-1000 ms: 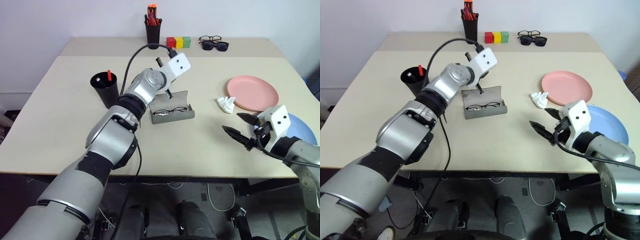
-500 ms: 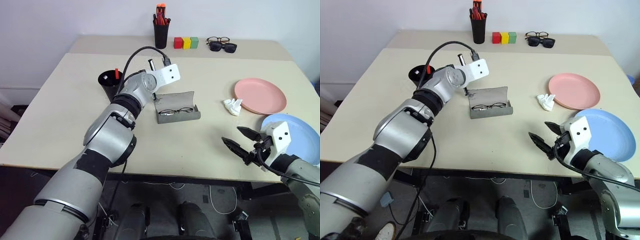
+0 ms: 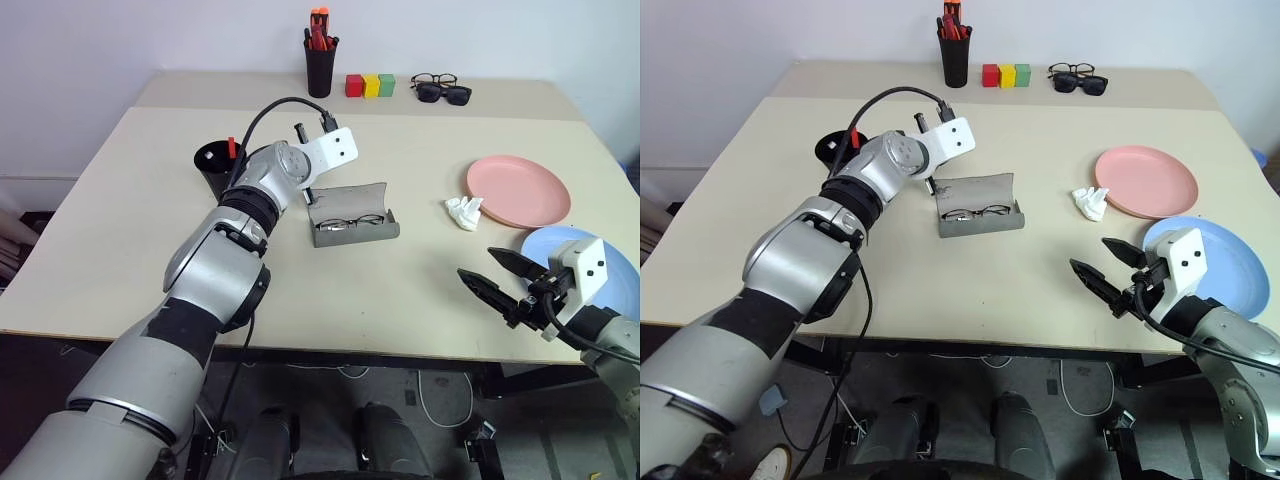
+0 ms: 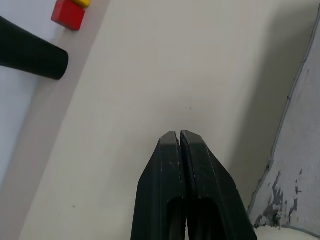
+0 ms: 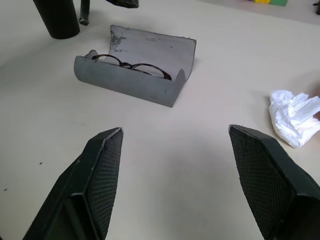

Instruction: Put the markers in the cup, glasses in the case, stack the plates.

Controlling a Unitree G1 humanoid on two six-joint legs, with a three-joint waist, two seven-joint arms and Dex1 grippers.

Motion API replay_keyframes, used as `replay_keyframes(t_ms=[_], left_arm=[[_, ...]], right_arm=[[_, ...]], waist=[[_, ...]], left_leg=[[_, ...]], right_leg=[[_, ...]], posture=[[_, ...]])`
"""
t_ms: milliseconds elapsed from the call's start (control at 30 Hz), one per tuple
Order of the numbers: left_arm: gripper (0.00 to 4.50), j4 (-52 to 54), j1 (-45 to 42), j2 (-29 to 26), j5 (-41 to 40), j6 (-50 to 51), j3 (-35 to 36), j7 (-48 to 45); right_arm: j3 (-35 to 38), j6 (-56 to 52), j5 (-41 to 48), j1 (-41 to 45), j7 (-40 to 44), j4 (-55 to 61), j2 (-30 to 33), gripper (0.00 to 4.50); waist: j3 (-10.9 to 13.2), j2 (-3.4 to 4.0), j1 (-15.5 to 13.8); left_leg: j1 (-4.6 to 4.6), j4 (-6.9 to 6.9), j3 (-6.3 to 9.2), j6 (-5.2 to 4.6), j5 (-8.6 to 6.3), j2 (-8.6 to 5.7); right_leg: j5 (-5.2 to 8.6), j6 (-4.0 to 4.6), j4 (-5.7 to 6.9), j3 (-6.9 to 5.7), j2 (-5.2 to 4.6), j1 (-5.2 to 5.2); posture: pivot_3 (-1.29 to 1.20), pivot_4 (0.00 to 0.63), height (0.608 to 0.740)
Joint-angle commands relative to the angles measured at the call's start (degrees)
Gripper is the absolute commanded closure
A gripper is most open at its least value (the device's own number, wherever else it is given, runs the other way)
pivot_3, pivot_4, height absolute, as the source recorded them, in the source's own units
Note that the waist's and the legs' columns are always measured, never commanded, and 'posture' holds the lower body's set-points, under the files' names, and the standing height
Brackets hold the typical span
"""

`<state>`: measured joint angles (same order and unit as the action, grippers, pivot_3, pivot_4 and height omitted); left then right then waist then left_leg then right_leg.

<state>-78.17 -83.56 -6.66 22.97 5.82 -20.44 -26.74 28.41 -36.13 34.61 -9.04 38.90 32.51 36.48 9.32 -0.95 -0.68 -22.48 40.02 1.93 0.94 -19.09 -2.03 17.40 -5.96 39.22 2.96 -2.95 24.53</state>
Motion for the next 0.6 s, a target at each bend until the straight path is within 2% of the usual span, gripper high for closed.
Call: replay_keyframes(t_ms=[33,300,600], left_arm=[[4.46,0.2,-1.2,0.2,-2.5,1.9,3.5,-4.2],[4.46,1.1,-2.6,0.2,-9.8,11.5,11.4,-21.3],[4.46,5.0,-0.4,-0.2,-11.0,14.5,10.2,-37.8]], right_arm=[[0.3,1.1,0.8,0.1,-0.8,1.9,0.4,1.08],[-0.2,2.3,-0.1,-0.6,-0.5,0.5,0.3,1.08],[-0.5,3.9,-1.0,-0.4,-0.2,-2.3,0.8,1.08]], waist=[[0.0,0.00,0.0],[0.0,0.02,0.0],[0.0,0.03,0.1]], left_leg=[[0.00,0.00,0.00,0.00,0.00,0.00],[0.00,0.02,-0.01,0.00,0.00,0.00],[0.02,0.07,0.00,-0.01,0.00,-0.02]], right_leg=[[0.00,0.00,0.00,0.00,0.00,0.00],[0.00,0.00,0.02,-0.01,0.01,0.00],[-0.01,-0.01,0.02,-0.02,0.01,-0.06]], posture=[[0.00,0.150,0.740],[0.00,0.150,0.740],[0.00,0.150,0.740]])
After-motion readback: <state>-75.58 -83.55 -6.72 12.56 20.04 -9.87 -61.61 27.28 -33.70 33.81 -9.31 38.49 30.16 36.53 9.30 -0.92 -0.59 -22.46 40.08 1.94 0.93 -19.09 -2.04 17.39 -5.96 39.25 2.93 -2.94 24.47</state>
